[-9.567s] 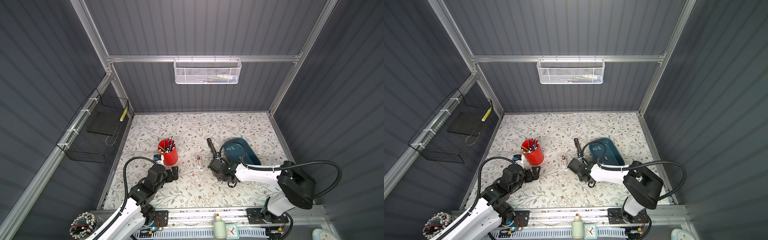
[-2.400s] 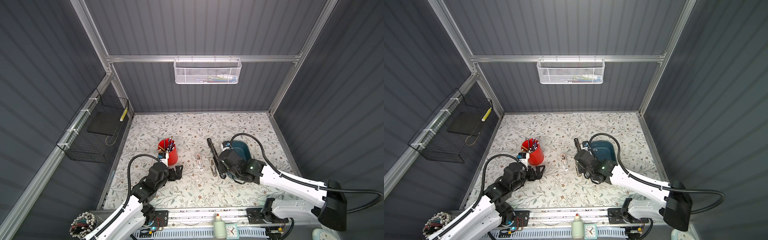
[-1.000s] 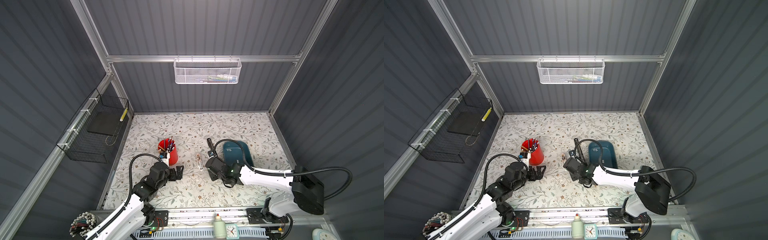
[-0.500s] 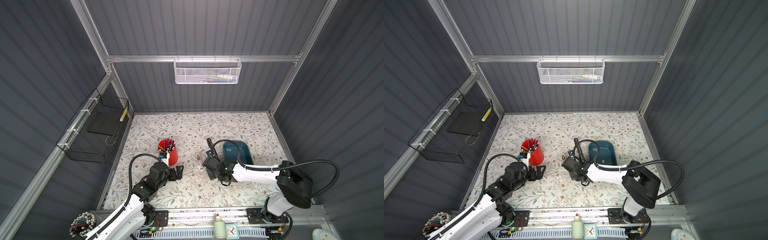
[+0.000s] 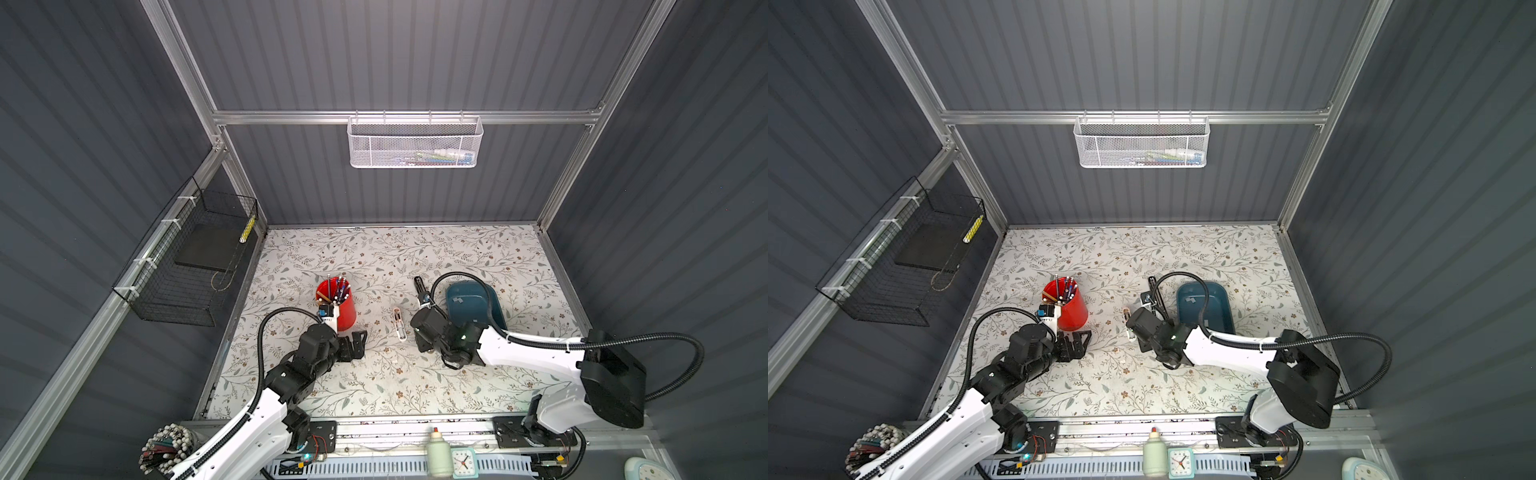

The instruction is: Load the staples into the stapler

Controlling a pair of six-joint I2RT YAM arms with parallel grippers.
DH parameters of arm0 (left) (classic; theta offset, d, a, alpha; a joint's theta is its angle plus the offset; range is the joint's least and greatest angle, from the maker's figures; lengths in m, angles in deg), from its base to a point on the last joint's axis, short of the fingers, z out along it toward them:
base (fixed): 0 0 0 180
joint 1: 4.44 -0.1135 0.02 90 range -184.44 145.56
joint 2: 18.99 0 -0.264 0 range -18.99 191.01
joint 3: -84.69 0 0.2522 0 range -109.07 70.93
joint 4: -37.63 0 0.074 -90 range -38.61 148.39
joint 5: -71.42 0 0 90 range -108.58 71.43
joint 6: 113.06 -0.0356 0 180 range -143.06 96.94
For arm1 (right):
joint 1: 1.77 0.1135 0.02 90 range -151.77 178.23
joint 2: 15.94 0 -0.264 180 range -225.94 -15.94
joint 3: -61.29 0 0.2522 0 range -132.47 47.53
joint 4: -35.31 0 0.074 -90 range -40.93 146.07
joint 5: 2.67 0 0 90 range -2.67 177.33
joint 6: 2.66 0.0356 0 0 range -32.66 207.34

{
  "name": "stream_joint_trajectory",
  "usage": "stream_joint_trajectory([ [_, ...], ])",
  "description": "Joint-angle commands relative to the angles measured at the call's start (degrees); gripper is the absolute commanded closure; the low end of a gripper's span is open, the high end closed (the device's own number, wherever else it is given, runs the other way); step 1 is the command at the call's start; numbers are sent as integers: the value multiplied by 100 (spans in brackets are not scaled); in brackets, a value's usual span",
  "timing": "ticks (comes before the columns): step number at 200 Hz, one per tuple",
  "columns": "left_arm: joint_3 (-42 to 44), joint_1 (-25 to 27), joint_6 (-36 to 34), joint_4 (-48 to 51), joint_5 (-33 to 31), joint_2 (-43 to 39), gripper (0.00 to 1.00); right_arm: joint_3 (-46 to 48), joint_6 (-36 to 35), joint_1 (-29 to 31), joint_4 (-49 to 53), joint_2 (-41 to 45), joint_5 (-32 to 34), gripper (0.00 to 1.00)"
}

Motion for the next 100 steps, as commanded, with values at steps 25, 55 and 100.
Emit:
stream_joint_trajectory([
  [25, 4, 12, -61, -20, -76, -97, 0, 654, 16, -15, -1137, -49, -43, 93],
  [55, -11, 12, -63, -32, -81, -49, 0, 817, 121, -78, -1338, -108, 147, 94],
  [100, -29, 12, -62, -46, -80, 19, 0, 1061, 152, -166, -1853, -207, 164, 94],
])
